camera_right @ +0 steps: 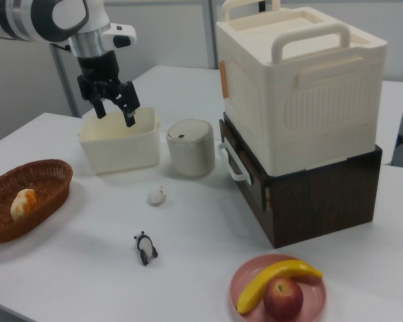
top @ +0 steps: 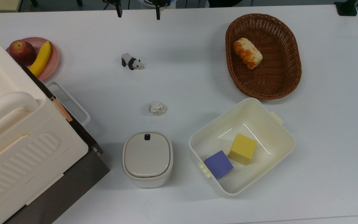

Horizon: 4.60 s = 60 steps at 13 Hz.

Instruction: Open the trash can

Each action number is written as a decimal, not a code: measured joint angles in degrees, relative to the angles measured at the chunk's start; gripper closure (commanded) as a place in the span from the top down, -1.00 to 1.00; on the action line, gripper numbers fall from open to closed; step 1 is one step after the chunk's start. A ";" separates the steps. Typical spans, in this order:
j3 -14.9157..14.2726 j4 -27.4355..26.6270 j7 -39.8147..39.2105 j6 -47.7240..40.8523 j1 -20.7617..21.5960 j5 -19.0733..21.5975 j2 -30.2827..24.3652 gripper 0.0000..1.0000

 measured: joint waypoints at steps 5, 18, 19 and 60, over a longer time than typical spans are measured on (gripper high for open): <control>0.58 0.04 -7.03 2.13 0.02 -0.01 0.47 1.00; 3.25 -0.02 0.87 -1.15 -2.47 0.31 -1.32 1.00; 4.74 -0.13 0.82 -1.25 -4.56 0.32 -1.46 1.00; 9.20 10.98 2.04 36.73 -8.05 -2.50 24.23 -1.00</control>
